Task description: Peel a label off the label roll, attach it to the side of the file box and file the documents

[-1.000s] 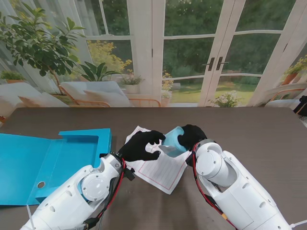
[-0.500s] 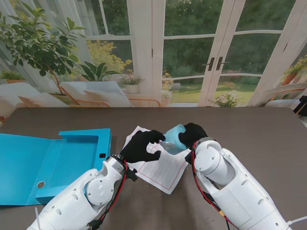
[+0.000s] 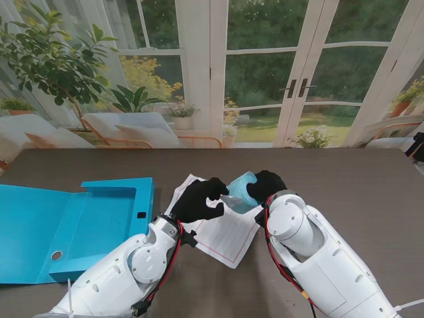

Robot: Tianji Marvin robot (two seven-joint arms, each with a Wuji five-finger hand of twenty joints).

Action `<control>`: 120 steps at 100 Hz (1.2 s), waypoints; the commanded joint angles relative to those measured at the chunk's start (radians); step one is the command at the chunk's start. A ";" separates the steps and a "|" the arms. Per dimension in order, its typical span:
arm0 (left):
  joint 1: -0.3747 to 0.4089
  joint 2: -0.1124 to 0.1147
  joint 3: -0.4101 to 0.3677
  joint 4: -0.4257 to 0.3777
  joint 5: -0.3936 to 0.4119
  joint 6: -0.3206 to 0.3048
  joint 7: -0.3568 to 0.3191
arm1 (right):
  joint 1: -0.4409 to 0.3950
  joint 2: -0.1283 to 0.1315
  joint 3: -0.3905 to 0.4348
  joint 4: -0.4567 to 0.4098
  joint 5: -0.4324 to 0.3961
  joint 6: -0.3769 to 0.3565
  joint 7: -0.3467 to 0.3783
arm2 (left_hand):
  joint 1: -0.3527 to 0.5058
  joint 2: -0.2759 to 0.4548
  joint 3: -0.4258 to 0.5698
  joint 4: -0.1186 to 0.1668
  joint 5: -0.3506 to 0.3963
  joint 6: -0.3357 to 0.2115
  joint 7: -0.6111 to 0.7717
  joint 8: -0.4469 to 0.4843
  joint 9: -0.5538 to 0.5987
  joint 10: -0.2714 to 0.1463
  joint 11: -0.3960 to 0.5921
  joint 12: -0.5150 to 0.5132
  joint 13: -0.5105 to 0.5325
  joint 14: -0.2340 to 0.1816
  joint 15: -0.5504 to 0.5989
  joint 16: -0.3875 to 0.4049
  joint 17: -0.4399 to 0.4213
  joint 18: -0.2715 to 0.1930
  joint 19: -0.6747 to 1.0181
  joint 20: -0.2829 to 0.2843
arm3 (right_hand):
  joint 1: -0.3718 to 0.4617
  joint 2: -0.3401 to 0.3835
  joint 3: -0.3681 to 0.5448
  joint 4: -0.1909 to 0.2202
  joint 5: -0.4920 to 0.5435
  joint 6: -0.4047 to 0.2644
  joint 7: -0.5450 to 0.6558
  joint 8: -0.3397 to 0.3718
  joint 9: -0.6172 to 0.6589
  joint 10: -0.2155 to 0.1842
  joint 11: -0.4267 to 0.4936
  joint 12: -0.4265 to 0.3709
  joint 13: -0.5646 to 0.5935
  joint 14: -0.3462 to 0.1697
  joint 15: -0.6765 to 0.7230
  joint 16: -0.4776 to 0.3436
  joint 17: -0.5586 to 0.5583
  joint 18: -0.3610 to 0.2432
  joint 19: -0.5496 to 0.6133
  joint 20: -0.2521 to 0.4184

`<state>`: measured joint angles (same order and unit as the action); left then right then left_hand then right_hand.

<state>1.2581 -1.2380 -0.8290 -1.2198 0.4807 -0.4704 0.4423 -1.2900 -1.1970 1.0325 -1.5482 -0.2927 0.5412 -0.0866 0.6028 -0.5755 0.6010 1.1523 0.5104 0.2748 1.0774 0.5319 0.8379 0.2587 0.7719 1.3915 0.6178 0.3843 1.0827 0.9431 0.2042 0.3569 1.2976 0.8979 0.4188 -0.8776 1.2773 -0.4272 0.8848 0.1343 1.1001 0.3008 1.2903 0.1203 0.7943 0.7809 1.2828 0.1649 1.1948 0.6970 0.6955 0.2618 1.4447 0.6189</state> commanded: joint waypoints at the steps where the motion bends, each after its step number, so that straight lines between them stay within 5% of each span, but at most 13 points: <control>1: 0.003 -0.013 0.008 0.003 0.000 0.001 -0.030 | 0.007 -0.014 0.000 -0.017 0.006 0.000 0.006 | 0.012 -0.059 0.014 0.039 0.057 -0.006 0.061 -0.007 0.018 -0.027 0.029 0.034 0.024 0.007 0.055 0.022 0.016 0.004 0.036 0.025 | 0.046 0.086 0.161 0.051 0.105 -0.172 0.120 0.080 0.029 0.023 0.014 -0.004 0.024 -0.007 0.020 0.004 0.190 0.026 0.056 0.002; 34: -0.009 -0.026 0.030 0.033 0.012 0.000 0.012 | 0.010 -0.018 -0.002 -0.011 0.014 0.005 -0.003 | 0.027 -0.101 0.048 0.008 0.148 -0.034 0.194 -0.026 0.151 -0.049 0.096 0.045 0.154 0.007 0.144 0.033 0.138 0.044 0.098 0.068 | 0.047 0.085 0.163 0.050 0.105 -0.170 0.120 0.081 0.029 0.024 0.014 -0.004 0.023 0.001 0.017 0.002 0.187 0.026 0.056 0.002; 65: -0.025 -0.057 0.044 0.075 -0.006 -0.016 0.077 | 0.010 -0.019 -0.003 -0.005 0.021 -0.004 -0.002 | 0.079 -0.097 0.134 0.106 0.288 -0.066 0.231 -0.080 0.291 -0.043 0.071 0.053 0.256 0.050 0.165 0.011 0.225 0.097 0.140 0.060 | 0.047 0.084 0.165 0.050 0.105 -0.171 0.119 0.081 0.026 0.024 0.014 -0.003 0.024 -0.002 0.015 0.000 0.183 0.025 0.058 0.003; 94: -0.021 -0.080 0.035 0.090 -0.042 -0.033 0.120 | 0.007 -0.017 -0.001 0.002 0.023 -0.018 -0.001 | 0.085 -0.011 0.232 0.134 0.367 -0.043 0.237 -0.087 0.386 -0.021 0.035 0.039 0.336 0.100 0.154 -0.013 0.295 0.158 0.166 0.043 | 0.047 0.084 0.163 0.050 0.104 -0.172 0.119 0.081 0.024 0.025 0.013 -0.004 0.023 0.003 0.010 -0.002 0.179 0.025 0.057 0.002; 95: -0.020 -0.080 0.034 0.090 -0.043 -0.034 0.120 | 0.007 -0.017 -0.001 0.002 0.024 -0.018 -0.001 | 0.112 -0.039 0.275 0.171 0.370 -0.042 0.235 -0.087 0.389 -0.020 0.033 0.039 0.344 0.106 0.147 -0.019 0.297 0.160 0.167 0.042 | 0.048 0.084 0.164 0.050 0.104 -0.172 0.119 0.081 0.024 0.025 0.013 -0.004 0.023 0.003 0.010 -0.002 0.179 0.025 0.057 0.002; 96: -0.019 -0.080 0.033 0.089 -0.045 -0.035 0.119 | 0.006 -0.017 0.000 0.002 0.024 -0.019 -0.001 | 0.103 -0.027 0.265 0.162 0.372 -0.042 0.234 -0.086 0.392 -0.020 0.030 0.039 0.344 0.106 0.149 -0.019 0.298 0.162 0.168 0.040 | 0.048 0.084 0.164 0.050 0.104 -0.172 0.119 0.081 0.024 0.025 0.013 -0.004 0.023 0.002 0.010 -0.002 0.179 0.025 0.056 0.002; 98: -0.018 -0.080 0.032 0.088 -0.047 -0.037 0.119 | 0.006 -0.017 0.000 0.002 0.025 -0.019 0.000 | 0.134 -0.054 0.317 0.207 0.378 -0.036 0.229 -0.086 0.398 -0.017 0.026 0.039 0.357 0.115 0.139 -0.028 0.301 0.166 0.170 0.038 | 0.047 0.085 0.163 0.050 0.104 -0.172 0.119 0.081 0.024 0.025 0.013 -0.004 0.023 0.003 0.010 -0.002 0.178 0.025 0.056 0.002; 101: -0.016 -0.081 0.030 0.087 -0.050 -0.039 0.119 | 0.005 -0.017 0.000 0.002 0.025 -0.020 0.001 | 0.147 -0.063 0.339 0.226 0.384 -0.031 0.225 -0.087 0.407 -0.016 0.021 0.036 0.369 0.122 0.134 -0.034 0.308 0.171 0.173 0.036 | 0.047 0.086 0.163 0.050 0.104 -0.172 0.119 0.081 0.023 0.025 0.013 -0.004 0.023 0.001 0.009 -0.002 0.177 0.024 0.056 0.001; 105: -0.015 -0.081 0.028 0.085 -0.051 -0.041 0.119 | 0.004 -0.016 0.000 0.002 0.024 -0.021 0.003 | 0.149 -0.063 0.344 0.229 0.391 -0.029 0.220 -0.089 0.417 -0.016 0.016 0.033 0.379 0.122 0.131 -0.038 0.317 0.173 0.177 0.033 | 0.047 0.086 0.162 0.050 0.104 -0.171 0.119 0.081 0.023 0.024 0.014 -0.003 0.023 0.003 0.008 -0.003 0.177 0.024 0.056 0.001; 108: -0.014 -0.080 0.027 0.084 -0.050 -0.042 0.119 | 0.003 -0.016 0.000 0.002 0.025 -0.023 0.004 | 0.114 -0.029 0.291 0.181 0.398 -0.026 0.215 -0.090 0.426 -0.020 0.011 0.033 0.378 0.114 0.140 -0.034 0.326 0.173 0.182 0.028 | 0.047 0.086 0.162 0.050 0.103 -0.173 0.118 0.081 0.023 0.025 0.014 -0.003 0.023 0.004 0.006 -0.003 0.176 0.022 0.055 0.001; 114: -0.012 -0.078 0.024 0.081 -0.049 -0.046 0.117 | 0.001 -0.015 0.001 0.001 0.027 -0.024 0.006 | 0.154 -0.062 0.362 0.237 0.406 -0.017 0.207 -0.093 0.439 -0.020 0.005 0.030 0.402 0.125 0.126 -0.044 0.338 0.177 0.189 0.021 | 0.048 0.086 0.162 0.050 0.102 -0.173 0.118 0.082 0.023 0.024 0.014 -0.003 0.023 -0.001 0.005 -0.004 0.175 0.022 0.055 0.001; 117: -0.010 -0.077 0.022 0.077 -0.051 -0.049 0.112 | 0.000 -0.015 0.002 0.001 0.027 -0.024 0.007 | 0.104 -0.017 0.285 0.170 0.411 -0.014 0.203 -0.092 0.443 -0.019 0.001 0.031 0.392 0.117 0.140 -0.035 0.341 0.179 0.192 0.016 | 0.048 0.087 0.162 0.050 0.102 -0.173 0.118 0.082 0.022 0.024 0.013 -0.003 0.023 -0.001 0.004 -0.004 0.174 0.021 0.054 0.001; 120: -0.007 -0.075 0.019 0.072 -0.054 -0.051 0.105 | 0.000 -0.014 0.002 0.001 0.026 -0.025 0.008 | 0.130 -0.040 0.328 0.206 0.414 -0.011 0.200 -0.091 0.448 -0.019 -0.003 0.032 0.402 0.120 0.133 -0.040 0.346 0.179 0.196 0.012 | 0.047 0.087 0.161 0.050 0.102 -0.175 0.118 0.082 0.021 0.024 0.013 -0.003 0.024 -0.003 0.004 -0.005 0.174 0.021 0.054 0.001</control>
<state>1.2445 -1.3116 -0.8045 -1.1324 0.4325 -0.5141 0.5760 -1.2868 -1.2070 1.0326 -1.5364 -0.2681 0.5235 -0.0954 0.7111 -0.6315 0.9117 1.3455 0.8912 0.2569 1.2618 0.4326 1.2402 0.2584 0.7795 1.4192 0.9890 0.4375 1.2098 0.9064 0.5259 0.5442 1.4341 0.9394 0.4176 -0.8582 1.2980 -0.4277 0.8868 0.1343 1.0997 0.3008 1.2903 0.1230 0.7943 0.7809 1.2828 0.1695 1.1948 0.6968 0.6952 0.2624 1.4447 0.6189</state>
